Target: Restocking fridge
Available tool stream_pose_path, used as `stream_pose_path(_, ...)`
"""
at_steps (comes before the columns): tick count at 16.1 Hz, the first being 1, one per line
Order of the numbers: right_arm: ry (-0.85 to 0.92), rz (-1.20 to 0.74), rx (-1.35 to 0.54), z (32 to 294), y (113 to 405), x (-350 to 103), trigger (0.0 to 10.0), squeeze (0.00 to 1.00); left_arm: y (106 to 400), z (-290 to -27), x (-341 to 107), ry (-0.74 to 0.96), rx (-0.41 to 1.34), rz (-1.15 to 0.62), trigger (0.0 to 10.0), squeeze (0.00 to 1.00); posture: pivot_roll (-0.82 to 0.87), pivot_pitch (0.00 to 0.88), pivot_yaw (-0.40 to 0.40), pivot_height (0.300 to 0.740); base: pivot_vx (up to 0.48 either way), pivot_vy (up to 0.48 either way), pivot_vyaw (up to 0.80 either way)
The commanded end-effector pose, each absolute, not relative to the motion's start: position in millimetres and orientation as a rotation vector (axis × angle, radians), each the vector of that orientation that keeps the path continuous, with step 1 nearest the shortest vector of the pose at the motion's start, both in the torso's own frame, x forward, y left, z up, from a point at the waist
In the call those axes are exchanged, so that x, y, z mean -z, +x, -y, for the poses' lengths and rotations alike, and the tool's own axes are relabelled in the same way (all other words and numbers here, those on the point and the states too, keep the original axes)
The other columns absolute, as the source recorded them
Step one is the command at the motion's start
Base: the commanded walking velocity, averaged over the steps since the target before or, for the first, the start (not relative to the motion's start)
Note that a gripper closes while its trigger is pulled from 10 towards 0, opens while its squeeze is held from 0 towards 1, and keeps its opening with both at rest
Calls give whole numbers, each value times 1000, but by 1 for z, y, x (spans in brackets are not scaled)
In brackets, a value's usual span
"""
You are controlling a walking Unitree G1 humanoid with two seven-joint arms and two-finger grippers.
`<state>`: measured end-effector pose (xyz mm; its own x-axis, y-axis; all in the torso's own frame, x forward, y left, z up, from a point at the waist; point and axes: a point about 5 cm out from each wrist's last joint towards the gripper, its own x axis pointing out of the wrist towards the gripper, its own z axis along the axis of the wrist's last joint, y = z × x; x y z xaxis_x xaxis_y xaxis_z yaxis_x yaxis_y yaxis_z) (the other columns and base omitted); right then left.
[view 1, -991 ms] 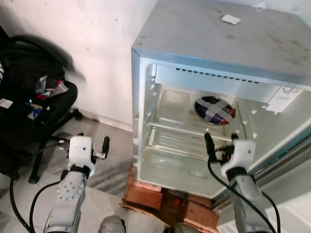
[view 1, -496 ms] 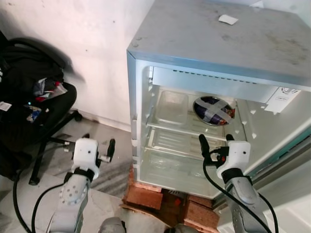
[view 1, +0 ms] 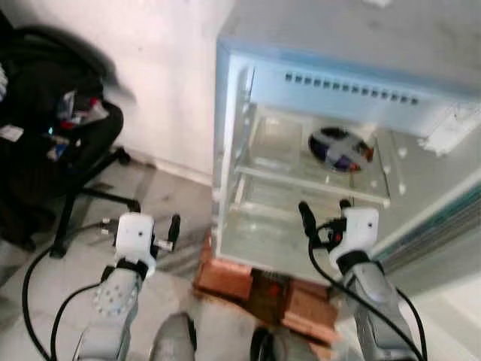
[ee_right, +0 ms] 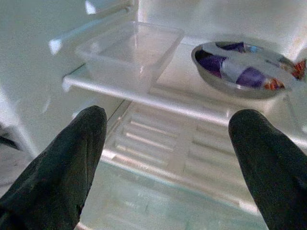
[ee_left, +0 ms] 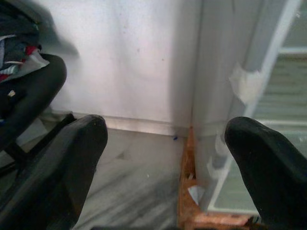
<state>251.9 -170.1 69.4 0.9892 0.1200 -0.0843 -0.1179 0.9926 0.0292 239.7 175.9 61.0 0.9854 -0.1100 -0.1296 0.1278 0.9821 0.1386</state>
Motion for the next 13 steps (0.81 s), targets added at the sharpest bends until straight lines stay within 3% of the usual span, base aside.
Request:
stream_pose_path(1,24,-74,-103,176,248,-73,10000,0,241,-174,-64,156,126,-113,10000,0,90,146,-49,740,-337,0,0)
stream_pose_path(13,118,-75,39,187,254,-75,10000,0,241,-172,-61,160,142,-132,10000,0,85,152,-26,740,-311,0,0)
